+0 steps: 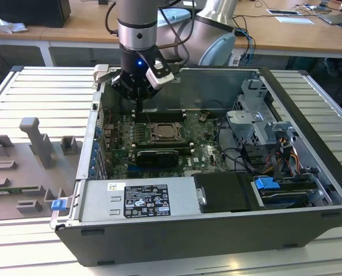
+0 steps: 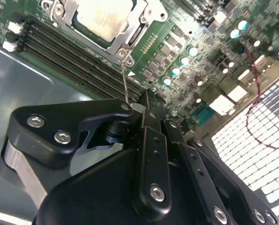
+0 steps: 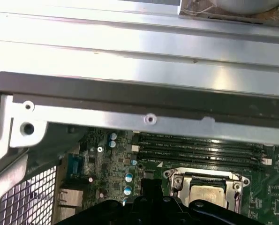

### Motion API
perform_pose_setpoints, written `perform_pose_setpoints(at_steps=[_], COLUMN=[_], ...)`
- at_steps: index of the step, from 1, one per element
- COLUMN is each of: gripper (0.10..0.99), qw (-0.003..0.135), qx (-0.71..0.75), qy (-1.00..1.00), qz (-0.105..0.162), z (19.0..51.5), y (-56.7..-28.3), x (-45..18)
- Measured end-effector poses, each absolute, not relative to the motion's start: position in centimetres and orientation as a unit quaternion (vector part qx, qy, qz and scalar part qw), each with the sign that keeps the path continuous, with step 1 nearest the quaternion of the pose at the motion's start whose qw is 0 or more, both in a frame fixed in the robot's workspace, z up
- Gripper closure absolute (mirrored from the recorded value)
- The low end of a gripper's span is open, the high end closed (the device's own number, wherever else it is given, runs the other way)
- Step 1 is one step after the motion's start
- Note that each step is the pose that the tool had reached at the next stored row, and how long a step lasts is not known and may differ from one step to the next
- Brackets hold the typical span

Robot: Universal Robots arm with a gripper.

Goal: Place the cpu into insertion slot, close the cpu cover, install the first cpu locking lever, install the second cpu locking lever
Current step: 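Install the first cpu locking lever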

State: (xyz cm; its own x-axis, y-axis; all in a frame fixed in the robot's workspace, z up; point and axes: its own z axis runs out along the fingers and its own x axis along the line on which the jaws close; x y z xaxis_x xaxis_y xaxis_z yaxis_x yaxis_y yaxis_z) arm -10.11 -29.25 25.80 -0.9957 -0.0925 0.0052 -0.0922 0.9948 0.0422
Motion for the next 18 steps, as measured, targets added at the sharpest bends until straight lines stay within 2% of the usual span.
perform_pose_setpoints(at_steps=[18], gripper=[0.980], qw=[0.003], qx=[0.028], qy=[-0.999], qz=[-0.021], z=[24.9], y=[-28.9], x=[-5.5])
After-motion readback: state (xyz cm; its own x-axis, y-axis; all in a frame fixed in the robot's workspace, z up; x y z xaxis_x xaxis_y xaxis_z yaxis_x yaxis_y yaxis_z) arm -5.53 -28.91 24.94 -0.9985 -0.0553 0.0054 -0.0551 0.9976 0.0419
